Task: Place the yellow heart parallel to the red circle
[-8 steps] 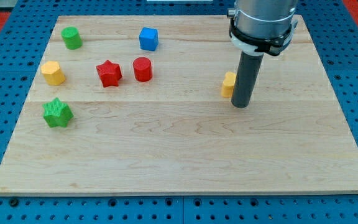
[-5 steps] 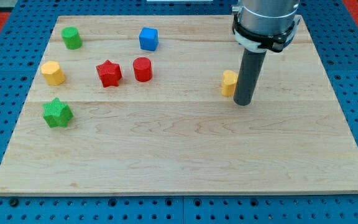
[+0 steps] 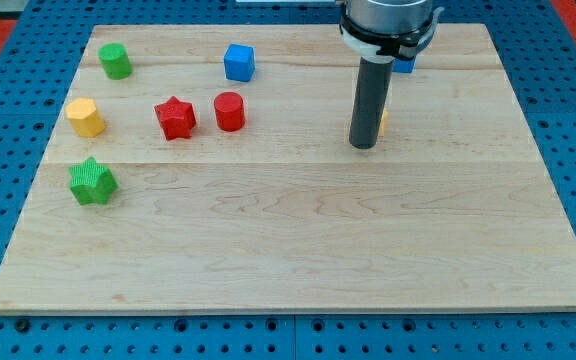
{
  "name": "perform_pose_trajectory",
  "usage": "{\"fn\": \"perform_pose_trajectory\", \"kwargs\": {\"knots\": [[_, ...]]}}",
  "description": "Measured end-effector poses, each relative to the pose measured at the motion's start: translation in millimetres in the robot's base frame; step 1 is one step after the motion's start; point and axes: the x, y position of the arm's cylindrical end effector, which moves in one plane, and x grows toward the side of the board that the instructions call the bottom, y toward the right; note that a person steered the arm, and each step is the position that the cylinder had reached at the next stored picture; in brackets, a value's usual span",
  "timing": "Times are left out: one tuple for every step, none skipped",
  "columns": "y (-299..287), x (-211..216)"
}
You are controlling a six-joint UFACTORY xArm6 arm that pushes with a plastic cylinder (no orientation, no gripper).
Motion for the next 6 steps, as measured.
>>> {"fn": "perform_pose_trajectory", "kwargs": {"knots": [[1.1,0.0],[-35.5,1.4],[-37.4,-24.8],[18.9,-42.8],[53.5,-34.4],[-18.1,-16.5]]}}
